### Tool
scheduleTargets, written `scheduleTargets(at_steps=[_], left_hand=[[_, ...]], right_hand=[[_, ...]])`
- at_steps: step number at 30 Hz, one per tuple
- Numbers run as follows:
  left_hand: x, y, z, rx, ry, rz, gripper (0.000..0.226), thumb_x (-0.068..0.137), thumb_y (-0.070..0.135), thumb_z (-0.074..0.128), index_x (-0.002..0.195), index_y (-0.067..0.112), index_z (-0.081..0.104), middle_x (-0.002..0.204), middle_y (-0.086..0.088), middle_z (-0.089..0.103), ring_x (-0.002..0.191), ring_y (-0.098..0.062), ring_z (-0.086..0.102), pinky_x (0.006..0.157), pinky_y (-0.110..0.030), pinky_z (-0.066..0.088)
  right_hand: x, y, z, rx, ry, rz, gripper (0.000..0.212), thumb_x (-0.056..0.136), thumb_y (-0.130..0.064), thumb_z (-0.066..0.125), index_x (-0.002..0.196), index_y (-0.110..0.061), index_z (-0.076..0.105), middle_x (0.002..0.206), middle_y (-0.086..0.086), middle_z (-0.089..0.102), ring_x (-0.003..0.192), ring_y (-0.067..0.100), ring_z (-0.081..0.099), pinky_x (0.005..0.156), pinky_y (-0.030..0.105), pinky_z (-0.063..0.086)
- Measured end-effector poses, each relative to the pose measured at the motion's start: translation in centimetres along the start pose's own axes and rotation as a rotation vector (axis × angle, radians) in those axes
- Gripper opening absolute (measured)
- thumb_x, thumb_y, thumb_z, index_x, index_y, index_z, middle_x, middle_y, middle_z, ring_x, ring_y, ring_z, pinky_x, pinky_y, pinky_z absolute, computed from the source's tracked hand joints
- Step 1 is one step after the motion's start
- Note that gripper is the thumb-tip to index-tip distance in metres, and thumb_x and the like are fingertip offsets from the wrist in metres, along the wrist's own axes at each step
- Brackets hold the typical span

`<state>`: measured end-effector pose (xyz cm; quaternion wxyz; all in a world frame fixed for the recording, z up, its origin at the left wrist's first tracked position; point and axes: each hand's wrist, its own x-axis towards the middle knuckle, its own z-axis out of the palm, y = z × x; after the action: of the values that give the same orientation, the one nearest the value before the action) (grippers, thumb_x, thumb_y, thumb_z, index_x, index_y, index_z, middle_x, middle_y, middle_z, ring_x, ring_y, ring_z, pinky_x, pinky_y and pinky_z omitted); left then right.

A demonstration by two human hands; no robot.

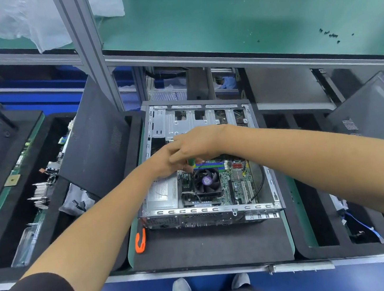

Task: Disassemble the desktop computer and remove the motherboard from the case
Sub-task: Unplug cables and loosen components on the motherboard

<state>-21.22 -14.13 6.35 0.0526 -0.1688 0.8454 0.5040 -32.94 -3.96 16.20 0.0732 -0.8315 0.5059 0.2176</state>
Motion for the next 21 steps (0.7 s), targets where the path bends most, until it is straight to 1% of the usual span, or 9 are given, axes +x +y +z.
scheduleTargets(at_steps=[2, 4, 7, 9, 11, 15, 17, 19, 21], left_hand=[[0.4, -0.3, 0.5, 0.033, 0.071, 0.001, 0.029, 0.073, 0.014, 0.089, 0.084, 0.031, 0.069, 0.081, 0.02, 0.068, 0.073, 0.002, 0.063, 0.058, -0.004, 0.044], [0.5, -0.7, 1.0, 0.004, 0.105, 0.031, 0.031, 0.067, 0.015, 0.093, 0.085, 0.022, 0.069, 0.075, 0.014, 0.071, 0.075, 0.0, 0.066, 0.063, -0.011, 0.049], [0.4, -0.7, 1.1, 0.098, 0.179, -0.042, 0.043, 0.056, 0.044, 0.097, 0.081, 0.024, 0.067, 0.071, 0.009, 0.069, 0.075, -0.013, 0.067, 0.068, -0.03, 0.052], [0.5, -0.6, 1.1, 0.196, 0.22, -0.062, 0.046, 0.049, 0.062, 0.092, 0.073, 0.032, 0.066, 0.067, 0.015, 0.067, 0.07, -0.005, 0.063, 0.061, -0.032, 0.05], [0.4, -0.5, 1.3, 0.231, 0.236, -0.076, 0.048, 0.044, 0.07, 0.089, 0.068, 0.037, 0.063, 0.064, 0.023, 0.065, 0.066, 0.004, 0.06, 0.054, -0.028, 0.045], [0.1, -0.8, 1.9, 0.134, 0.297, -0.054, 0.051, 0.036, 0.069, 0.091, 0.066, 0.038, 0.065, 0.062, 0.022, 0.065, 0.06, 0.006, 0.06, 0.051, -0.017, 0.042], [0.0, -0.8, 1.8, 0.022, 0.273, -0.01, 0.053, 0.035, 0.062, 0.094, 0.073, 0.034, 0.071, 0.071, 0.016, 0.069, 0.069, 0.001, 0.063, 0.062, -0.024, 0.049], [0.1, -0.3, 1.3, 0.029, 0.198, -0.05, 0.052, 0.044, 0.056, 0.095, 0.083, 0.029, 0.073, 0.086, 0.012, 0.071, 0.087, -0.012, 0.068, 0.074, -0.031, 0.055], [0.3, -0.1, 0.7, 0.035, 0.124, -0.076, 0.037, 0.061, 0.04, 0.094, 0.089, 0.031, 0.073, 0.093, 0.012, 0.072, 0.094, -0.015, 0.068, 0.076, -0.029, 0.055]], right_hand=[[0.1, 0.1, 0.2, 0.076, 0.051, 0.054, 0.039, 0.088, -0.022, 0.069, 0.122, -0.017, 0.05, 0.116, -0.002, 0.049, 0.099, 0.017, 0.044, 0.057, 0.025, 0.03], [0.1, 0.1, 0.5, 0.227, 0.111, 0.189, 0.044, 0.088, -0.034, 0.07, 0.123, -0.018, 0.047, 0.105, -0.004, 0.045, 0.091, 0.017, 0.044, 0.063, 0.031, 0.035], [0.1, 0.0, 1.0, 0.272, 0.101, 0.441, 0.031, 0.092, -0.042, 0.058, 0.113, -0.022, 0.046, 0.097, -0.001, 0.053, 0.084, 0.027, 0.057, 0.065, 0.037, 0.043], [0.3, 0.1, 0.9, 0.291, 0.032, 0.55, 0.025, 0.093, -0.045, 0.054, 0.104, -0.023, 0.047, 0.096, 0.005, 0.058, 0.085, 0.029, 0.059, 0.066, 0.037, 0.042], [0.6, -0.2, 0.6, 0.373, -0.023, 0.57, 0.025, 0.095, -0.04, 0.054, 0.111, -0.021, 0.054, 0.093, 0.003, 0.055, 0.091, 0.029, 0.058, 0.068, 0.036, 0.039], [0.7, -0.4, -0.1, 0.248, -0.084, 0.376, 0.025, 0.097, -0.03, 0.054, 0.122, -0.024, 0.054, 0.087, -0.002, 0.059, 0.082, 0.025, 0.054, 0.066, 0.034, 0.037], [0.5, 0.0, -0.4, 0.126, -0.122, 0.25, 0.024, 0.098, -0.027, 0.053, 0.122, -0.023, 0.053, 0.096, 0.003, 0.065, 0.083, 0.027, 0.058, 0.064, 0.034, 0.037], [0.3, 0.6, -0.7, -0.01, -0.135, 0.104, 0.026, 0.097, -0.017, 0.055, 0.122, -0.022, 0.053, 0.109, 0.003, 0.06, 0.085, 0.025, 0.056, 0.062, 0.035, 0.037], [0.2, 0.9, -0.8, -0.144, -0.114, -0.033, 0.03, 0.095, -0.011, 0.055, 0.123, -0.023, 0.052, 0.114, 0.003, 0.056, 0.085, 0.025, 0.052, 0.062, 0.036, 0.041]])
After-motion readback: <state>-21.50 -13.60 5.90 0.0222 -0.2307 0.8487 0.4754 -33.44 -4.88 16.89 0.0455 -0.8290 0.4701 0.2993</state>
